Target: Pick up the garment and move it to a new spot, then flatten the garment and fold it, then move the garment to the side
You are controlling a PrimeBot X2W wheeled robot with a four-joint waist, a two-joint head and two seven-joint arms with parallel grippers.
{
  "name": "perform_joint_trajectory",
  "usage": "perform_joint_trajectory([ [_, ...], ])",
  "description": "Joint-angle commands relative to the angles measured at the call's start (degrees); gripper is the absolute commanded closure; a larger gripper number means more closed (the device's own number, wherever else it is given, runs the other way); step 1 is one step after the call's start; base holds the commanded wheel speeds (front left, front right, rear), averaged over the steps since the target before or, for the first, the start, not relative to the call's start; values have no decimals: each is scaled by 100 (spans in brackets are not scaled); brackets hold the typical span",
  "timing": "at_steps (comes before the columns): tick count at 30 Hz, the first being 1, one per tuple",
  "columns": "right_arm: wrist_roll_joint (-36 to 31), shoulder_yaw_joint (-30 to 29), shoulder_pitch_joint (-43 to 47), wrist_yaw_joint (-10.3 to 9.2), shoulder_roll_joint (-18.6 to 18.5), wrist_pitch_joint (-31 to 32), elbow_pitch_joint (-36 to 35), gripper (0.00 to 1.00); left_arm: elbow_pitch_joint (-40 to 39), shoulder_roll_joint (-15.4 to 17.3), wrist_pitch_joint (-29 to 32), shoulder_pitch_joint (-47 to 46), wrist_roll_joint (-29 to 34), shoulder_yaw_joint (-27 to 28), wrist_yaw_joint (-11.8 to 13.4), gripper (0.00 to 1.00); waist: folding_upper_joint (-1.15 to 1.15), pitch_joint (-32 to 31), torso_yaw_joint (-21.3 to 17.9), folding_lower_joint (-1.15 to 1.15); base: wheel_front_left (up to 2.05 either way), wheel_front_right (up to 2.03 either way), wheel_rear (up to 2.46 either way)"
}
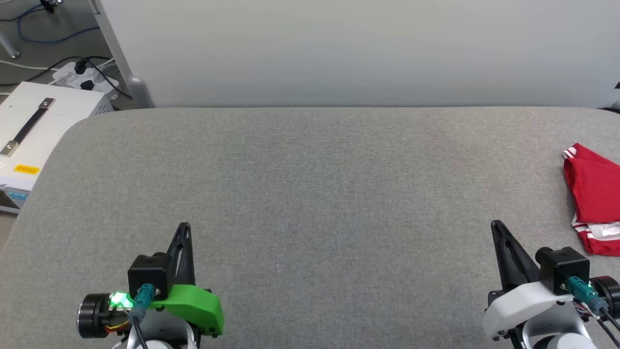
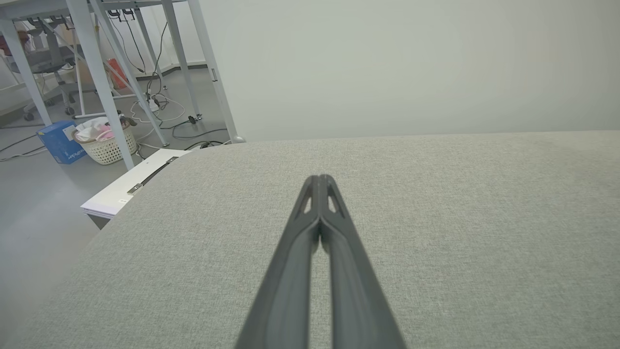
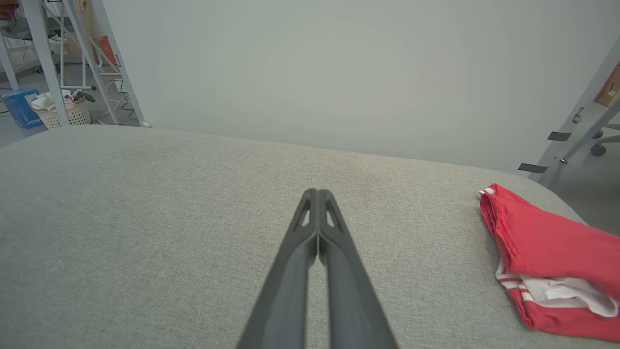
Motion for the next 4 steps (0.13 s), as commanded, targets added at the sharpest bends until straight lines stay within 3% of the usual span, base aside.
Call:
perform_joint_trajectory([
  [1, -45, 16, -122, -3, 8, 31, 25, 100, -21, -31, 43, -64, 54, 23, -33, 100, 0, -2, -3, 0, 0, 0, 0],
  [4, -60, 25, -133, -4, 9, 68, 34, 100, -24, -36, 78, -66, 60, 42, -38, 100, 0, -7, -10, 0, 0, 0, 0],
])
